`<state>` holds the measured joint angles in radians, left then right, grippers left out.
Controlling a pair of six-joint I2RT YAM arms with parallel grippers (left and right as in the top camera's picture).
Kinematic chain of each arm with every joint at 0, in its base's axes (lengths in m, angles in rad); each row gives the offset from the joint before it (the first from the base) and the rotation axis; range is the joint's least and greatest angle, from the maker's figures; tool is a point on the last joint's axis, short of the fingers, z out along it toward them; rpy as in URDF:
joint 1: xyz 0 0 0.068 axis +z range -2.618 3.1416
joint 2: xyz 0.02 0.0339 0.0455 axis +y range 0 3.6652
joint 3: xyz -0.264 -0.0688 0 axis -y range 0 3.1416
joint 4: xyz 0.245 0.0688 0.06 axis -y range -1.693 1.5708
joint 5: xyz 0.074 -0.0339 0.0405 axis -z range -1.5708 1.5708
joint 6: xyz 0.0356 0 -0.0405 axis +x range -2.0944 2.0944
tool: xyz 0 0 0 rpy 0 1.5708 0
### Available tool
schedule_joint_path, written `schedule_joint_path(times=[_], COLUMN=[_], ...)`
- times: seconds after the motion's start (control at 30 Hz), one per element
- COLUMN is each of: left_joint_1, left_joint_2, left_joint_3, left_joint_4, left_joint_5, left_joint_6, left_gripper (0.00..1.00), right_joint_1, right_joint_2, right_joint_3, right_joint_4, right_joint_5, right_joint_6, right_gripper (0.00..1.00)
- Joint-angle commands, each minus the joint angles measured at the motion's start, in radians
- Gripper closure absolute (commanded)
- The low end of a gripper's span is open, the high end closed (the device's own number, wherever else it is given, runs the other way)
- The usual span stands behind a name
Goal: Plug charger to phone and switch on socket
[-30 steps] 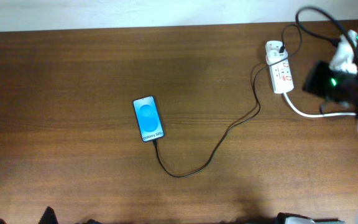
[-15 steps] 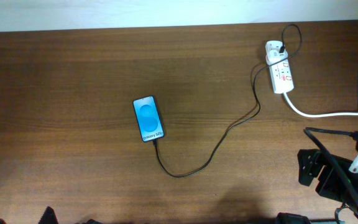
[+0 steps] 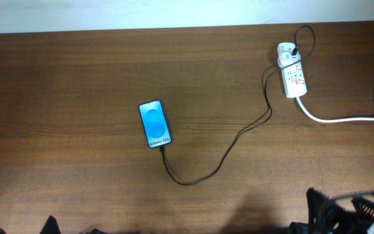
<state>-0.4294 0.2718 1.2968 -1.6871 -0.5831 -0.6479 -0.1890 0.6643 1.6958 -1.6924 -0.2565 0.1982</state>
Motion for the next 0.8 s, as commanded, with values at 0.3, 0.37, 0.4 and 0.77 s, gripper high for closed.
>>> schedule_joint_path(times=[0.3, 0.37, 0.4, 0.77], left_joint_1=[0.003, 0.003, 0.003, 0.003], left_joint_2=[0.003, 0.003, 0.003, 0.003], left_joint_3=[0.000, 0.000, 0.000, 0.000], left_joint_4=[0.000, -0.001, 0.000, -0.001], left_joint_5=[-0.004, -0.004, -0.004, -0.004], left_joint_6=[0.012, 0.012, 0.012, 0.012], left_gripper=[0.00, 0.01, 0.00, 0.01], right_joint_1=[0.005, 0.005, 0.005, 0.006], right_joint_2=[-0.152, -0.152, -0.152, -0.171], right_joint_3=[-0.022, -0.022, -0.022, -0.338], right_joint_4=[-0.006, -0.006, -0.006, 0.129], right_joint_5=[0.021, 0.017, 0.018, -0.006], right_joint_6=[-0.010, -0.008, -0.008, -0.075], right_gripper=[0.02, 0.02, 0.02, 0.02])
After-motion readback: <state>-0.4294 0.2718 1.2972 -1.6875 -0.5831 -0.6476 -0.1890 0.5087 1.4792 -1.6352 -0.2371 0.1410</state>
